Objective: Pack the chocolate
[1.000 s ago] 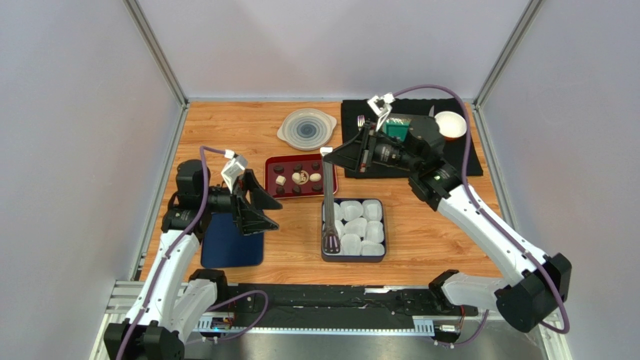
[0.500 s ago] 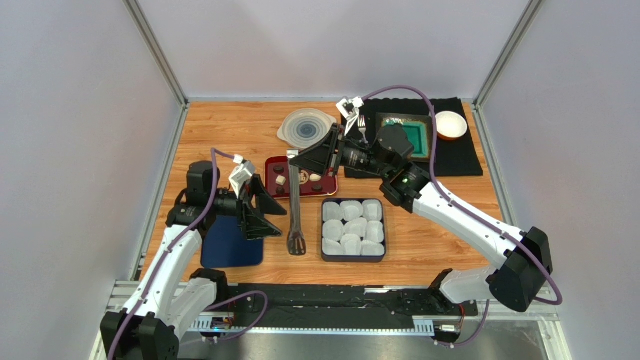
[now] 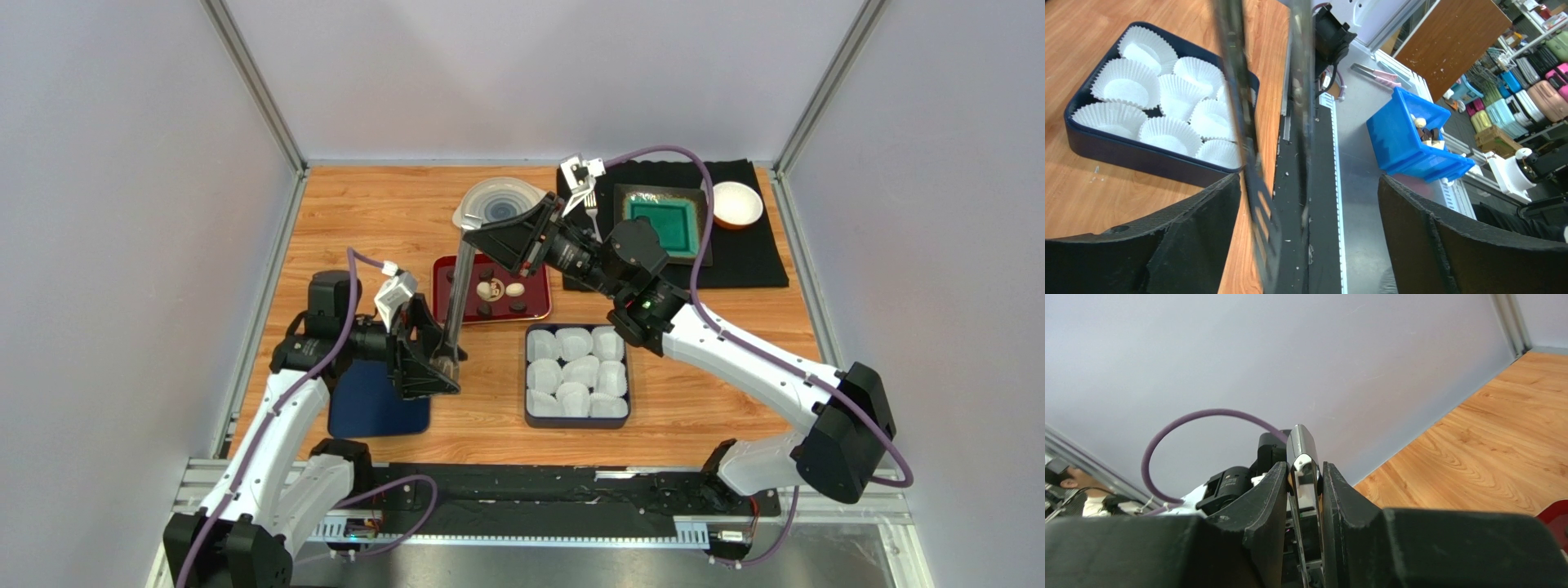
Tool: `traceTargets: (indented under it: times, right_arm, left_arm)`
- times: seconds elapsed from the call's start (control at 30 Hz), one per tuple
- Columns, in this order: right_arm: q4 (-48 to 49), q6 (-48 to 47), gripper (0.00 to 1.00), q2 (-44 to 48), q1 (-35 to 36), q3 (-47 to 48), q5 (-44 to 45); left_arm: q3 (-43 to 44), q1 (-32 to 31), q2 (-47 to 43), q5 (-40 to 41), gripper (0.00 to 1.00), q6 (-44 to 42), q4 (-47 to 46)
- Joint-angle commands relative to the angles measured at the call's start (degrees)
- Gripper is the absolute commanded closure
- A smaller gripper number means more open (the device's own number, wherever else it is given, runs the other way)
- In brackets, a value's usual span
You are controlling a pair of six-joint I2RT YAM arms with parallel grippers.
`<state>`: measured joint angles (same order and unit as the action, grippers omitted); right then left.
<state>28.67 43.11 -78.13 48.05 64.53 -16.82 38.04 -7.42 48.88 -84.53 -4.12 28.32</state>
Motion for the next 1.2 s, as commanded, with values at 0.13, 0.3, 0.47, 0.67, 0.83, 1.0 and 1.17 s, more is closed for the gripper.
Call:
traceTargets:
  times: [0.13, 0.3, 0.47, 0.67, 0.83, 1.0, 1.17]
  right_arm:
    - [4.5, -1.9, 1.00, 3.4, 0.6, -1.3, 6.3]
    - [2.6, -3.0, 1.00, 6.5, 0.6, -3.6, 7.0]
    - [-2.0, -4.5, 1.00, 11.2, 0.7, -5.8, 6.2]
    - [-21.4, -13.7, 0.77, 16.6, -0.3, -4.3, -4.0]
    - [-45.5, -27.2, 0.40, 16.0, -3.7, 4.4, -19.8]
    - [-63.6, -37.6, 0.37, 9.3, -4.3, 16.9, -27.2]
    - [-75.8, -45.2, 0.37, 5.9, -4.3, 24.1, -29.2]
  left_arm:
    - [2.1, -0.2, -0.5, -4.8, 0.37, -8.7, 6.7]
    - [4.9, -0.2, 0.4, -4.3, 0.80, -13.8, 11.1]
    - [7.0, -0.2, 1.9, -3.1, 0.94, -19.3, 16.7]
    - [12.0, -0.2, 3.9, -1.6, 0.97, -31.5, 29.8]
    - [13.6, -1.8, 5.7, 1.4, 0.95, -45.9, 44.3]
    - [15.1, -7.5, 8.8, 7.9, 0.96, -56.1, 57.0]
    - [13.9, -8.4, 6.7, 12.9, 0.97, -56.2, 57.0]
